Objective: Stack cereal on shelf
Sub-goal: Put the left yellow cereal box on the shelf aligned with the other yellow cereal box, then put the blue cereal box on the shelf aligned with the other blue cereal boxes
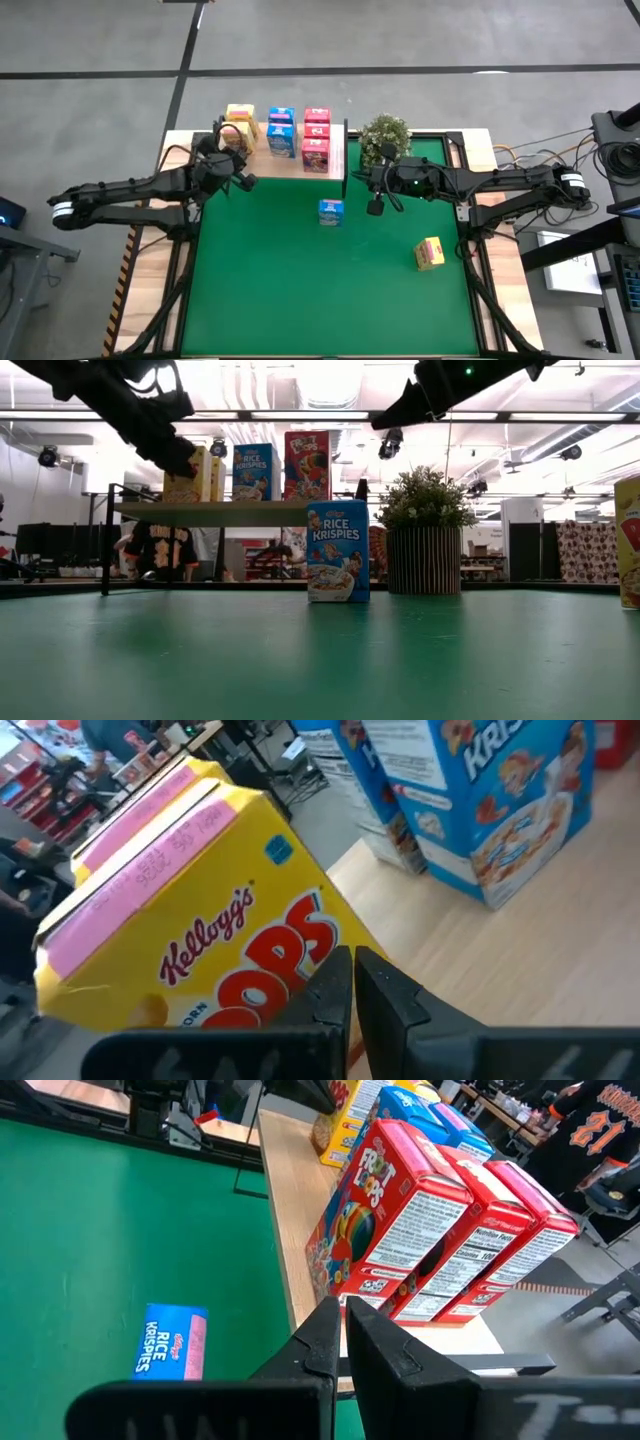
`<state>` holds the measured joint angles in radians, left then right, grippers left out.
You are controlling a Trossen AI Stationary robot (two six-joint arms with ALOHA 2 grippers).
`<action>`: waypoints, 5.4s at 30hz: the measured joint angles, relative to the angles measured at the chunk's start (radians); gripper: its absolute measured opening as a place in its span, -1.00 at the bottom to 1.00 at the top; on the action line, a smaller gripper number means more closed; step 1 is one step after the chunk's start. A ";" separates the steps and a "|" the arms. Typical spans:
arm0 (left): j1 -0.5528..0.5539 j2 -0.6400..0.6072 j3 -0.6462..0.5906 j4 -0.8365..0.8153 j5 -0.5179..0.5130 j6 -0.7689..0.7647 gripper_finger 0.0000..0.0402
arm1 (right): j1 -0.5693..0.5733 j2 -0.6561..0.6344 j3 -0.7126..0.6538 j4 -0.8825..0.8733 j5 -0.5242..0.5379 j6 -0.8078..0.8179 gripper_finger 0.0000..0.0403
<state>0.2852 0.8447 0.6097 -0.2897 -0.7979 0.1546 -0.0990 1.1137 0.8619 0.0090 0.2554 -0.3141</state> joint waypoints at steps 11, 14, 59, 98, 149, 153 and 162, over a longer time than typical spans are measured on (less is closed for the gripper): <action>-0.074 -0.019 0.034 0.038 0.243 -0.010 -1.00 | 0.000 0.000 0.000 0.008 0.000 0.019 -0.94; -0.141 -0.038 0.034 0.117 0.290 0.036 -1.00 | 0.000 0.000 0.000 0.023 -0.001 0.047 -0.94; -0.440 -0.210 -0.054 0.431 0.390 0.041 -1.00 | 0.135 0.455 0.616 -0.767 -0.134 0.490 -0.94; -0.440 -0.212 -0.054 0.431 0.391 0.042 -1.00 | 0.068 0.479 0.368 -0.442 -0.099 0.370 0.68; -0.440 -0.261 -0.054 0.411 0.390 0.065 -1.00 | 0.068 0.492 0.712 -0.363 -0.239 0.275 -0.26; -0.440 -0.275 -0.055 0.406 0.390 0.065 -1.00 | 0.058 0.492 0.781 -0.380 -0.158 0.195 -0.26; -0.440 -0.293 -0.056 0.406 0.390 0.042 -1.00 | 0.010 0.519 0.907 -0.401 -0.148 0.125 -0.26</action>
<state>-0.1547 0.5521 0.5541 0.1158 -0.4080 0.1966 -0.0887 1.6326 1.7692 -0.3919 0.1077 -0.1892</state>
